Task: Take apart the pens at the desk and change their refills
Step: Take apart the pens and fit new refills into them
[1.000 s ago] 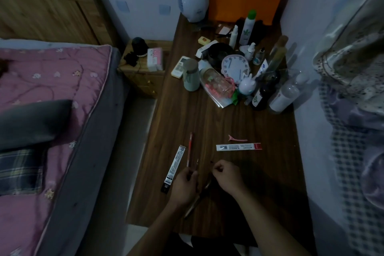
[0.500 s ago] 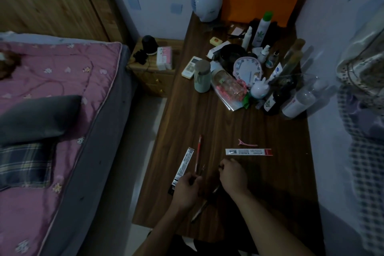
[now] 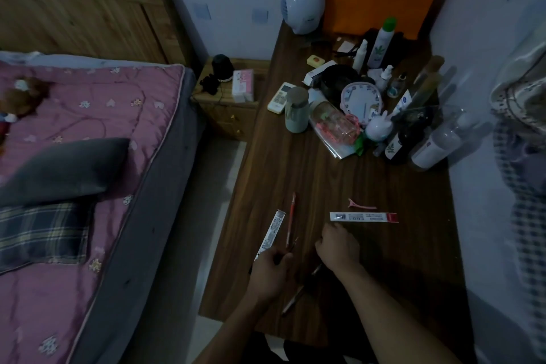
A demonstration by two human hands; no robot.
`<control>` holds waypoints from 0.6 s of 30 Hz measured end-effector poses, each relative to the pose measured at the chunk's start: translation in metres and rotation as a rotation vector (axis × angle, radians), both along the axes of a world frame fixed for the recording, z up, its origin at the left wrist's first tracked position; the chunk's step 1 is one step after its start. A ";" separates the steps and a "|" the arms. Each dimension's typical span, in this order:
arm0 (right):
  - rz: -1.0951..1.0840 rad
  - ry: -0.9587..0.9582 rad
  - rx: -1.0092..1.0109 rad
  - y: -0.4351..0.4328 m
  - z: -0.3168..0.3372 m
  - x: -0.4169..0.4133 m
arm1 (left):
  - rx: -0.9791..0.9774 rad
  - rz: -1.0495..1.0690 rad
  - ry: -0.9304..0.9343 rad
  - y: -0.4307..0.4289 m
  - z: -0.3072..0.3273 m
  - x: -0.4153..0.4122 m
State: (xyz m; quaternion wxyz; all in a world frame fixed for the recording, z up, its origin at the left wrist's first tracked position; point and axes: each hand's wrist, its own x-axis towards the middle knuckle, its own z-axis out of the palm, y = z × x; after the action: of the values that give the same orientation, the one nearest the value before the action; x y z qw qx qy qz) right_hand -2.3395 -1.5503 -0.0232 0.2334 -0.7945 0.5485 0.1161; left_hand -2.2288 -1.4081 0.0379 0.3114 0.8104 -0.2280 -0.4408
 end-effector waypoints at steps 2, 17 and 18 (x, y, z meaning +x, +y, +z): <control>0.002 -0.019 -0.013 0.000 -0.001 0.000 | 0.004 -0.003 -0.012 0.002 0.003 0.001; -0.101 -0.116 0.166 -0.008 0.022 -0.003 | 0.001 -0.013 0.012 0.008 0.014 0.007; -0.176 -0.206 0.211 -0.008 0.026 -0.006 | -0.007 -0.012 0.015 0.008 0.015 0.008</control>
State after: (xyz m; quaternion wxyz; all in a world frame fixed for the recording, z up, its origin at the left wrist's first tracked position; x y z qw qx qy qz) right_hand -2.3456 -1.5587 0.0030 0.3798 -0.7221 0.5739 0.0700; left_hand -2.2209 -1.4002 0.0531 0.3132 0.8047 -0.2319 -0.4478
